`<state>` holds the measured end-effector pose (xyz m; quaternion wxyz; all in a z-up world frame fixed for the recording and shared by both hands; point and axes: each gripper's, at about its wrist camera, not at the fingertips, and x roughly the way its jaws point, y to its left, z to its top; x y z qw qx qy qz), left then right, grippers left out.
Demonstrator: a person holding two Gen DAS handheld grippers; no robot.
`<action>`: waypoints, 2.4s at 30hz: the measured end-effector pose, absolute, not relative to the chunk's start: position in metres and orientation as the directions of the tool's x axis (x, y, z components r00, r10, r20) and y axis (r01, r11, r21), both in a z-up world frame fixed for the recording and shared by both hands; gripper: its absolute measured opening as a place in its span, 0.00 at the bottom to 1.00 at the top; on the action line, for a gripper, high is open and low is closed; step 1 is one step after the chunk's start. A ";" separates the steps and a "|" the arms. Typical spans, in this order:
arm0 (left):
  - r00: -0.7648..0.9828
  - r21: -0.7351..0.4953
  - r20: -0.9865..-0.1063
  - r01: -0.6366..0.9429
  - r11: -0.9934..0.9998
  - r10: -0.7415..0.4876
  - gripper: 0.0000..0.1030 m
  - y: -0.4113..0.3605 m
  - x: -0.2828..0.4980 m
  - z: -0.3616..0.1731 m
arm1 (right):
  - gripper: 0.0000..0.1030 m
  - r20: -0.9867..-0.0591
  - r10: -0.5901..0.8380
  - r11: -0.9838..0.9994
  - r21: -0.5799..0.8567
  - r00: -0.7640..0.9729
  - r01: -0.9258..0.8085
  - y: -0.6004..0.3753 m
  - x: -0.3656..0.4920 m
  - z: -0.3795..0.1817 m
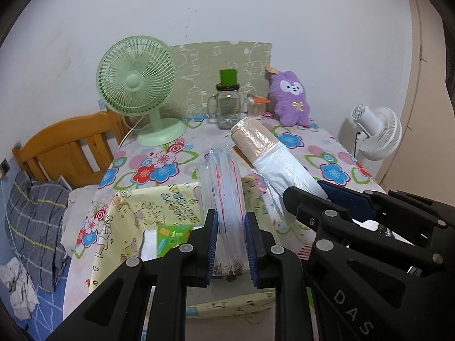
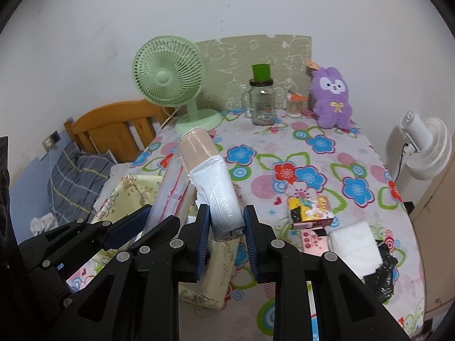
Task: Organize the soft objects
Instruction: 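Carry the straw pack and rolled cloth with both tools over the fabric box, then lower both tools into the fabric box and open them to release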
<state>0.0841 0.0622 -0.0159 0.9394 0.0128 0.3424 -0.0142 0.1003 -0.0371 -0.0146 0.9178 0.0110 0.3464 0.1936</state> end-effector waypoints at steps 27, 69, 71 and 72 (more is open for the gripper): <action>0.676 0.023 -0.734 -0.081 0.996 0.072 0.19 0.123 0.113 -0.064 | 0.27 -0.748 0.416 0.861 0.140 0.518 -0.490 0.043 0.144 -0.062; 0.716 0.009 -0.696 -0.075 0.997 0.061 0.94 0.087 0.087 -0.038 | 0.83 -0.672 0.398 0.880 0.086 0.625 -0.468 -0.006 0.113 -0.033; 0.728 0.009 -0.683 -0.071 0.997 0.058 0.96 0.081 0.084 -0.034 | 0.86 -0.660 0.397 0.883 0.084 0.638 -0.461 -0.013 0.108 -0.028; 0.732 0.010 -0.679 -0.068 0.998 0.057 0.96 0.079 0.083 -0.032 | 0.87 -0.654 0.396 0.885 0.084 0.645 -0.458 -0.017 0.107 -0.026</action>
